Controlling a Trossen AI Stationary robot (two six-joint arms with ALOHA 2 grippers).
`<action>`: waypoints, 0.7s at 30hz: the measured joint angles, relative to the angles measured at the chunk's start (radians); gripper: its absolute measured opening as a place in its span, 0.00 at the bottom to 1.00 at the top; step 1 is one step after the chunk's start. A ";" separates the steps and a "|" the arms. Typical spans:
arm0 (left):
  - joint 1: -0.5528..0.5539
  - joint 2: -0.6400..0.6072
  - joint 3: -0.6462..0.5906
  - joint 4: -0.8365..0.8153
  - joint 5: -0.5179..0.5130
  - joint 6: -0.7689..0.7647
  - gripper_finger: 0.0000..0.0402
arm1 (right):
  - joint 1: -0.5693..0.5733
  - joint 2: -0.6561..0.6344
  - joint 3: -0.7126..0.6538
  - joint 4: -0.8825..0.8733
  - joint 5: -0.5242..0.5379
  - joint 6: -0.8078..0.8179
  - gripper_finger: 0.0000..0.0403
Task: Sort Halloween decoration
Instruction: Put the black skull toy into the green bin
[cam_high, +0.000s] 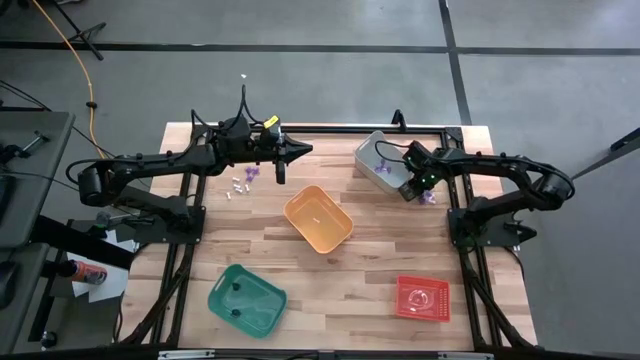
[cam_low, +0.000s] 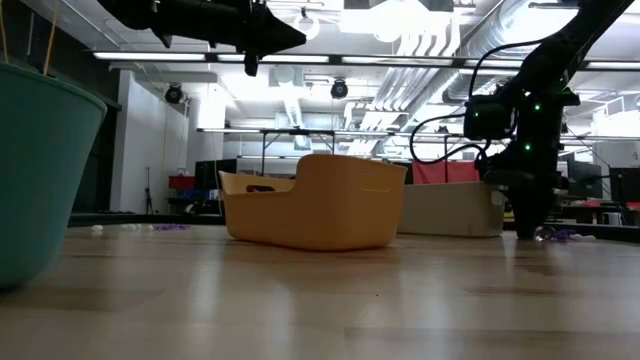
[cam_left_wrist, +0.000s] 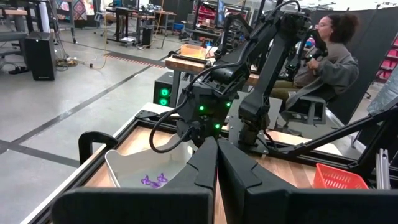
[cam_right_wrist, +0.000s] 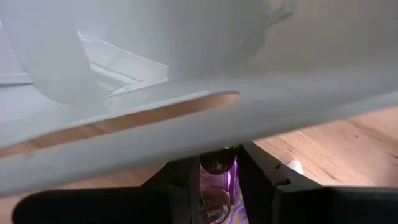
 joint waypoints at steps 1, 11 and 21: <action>0.000 0.000 0.000 0.000 0.000 0.000 0.00 | 0.000 -0.004 -0.001 0.001 0.000 0.002 0.18; 0.000 0.000 0.000 0.000 0.000 0.000 0.00 | 0.000 -0.140 -0.003 0.008 0.020 0.074 0.18; 0.000 0.000 0.000 0.000 0.000 -0.001 0.00 | 0.000 -0.196 -0.003 -0.030 -0.060 0.173 0.18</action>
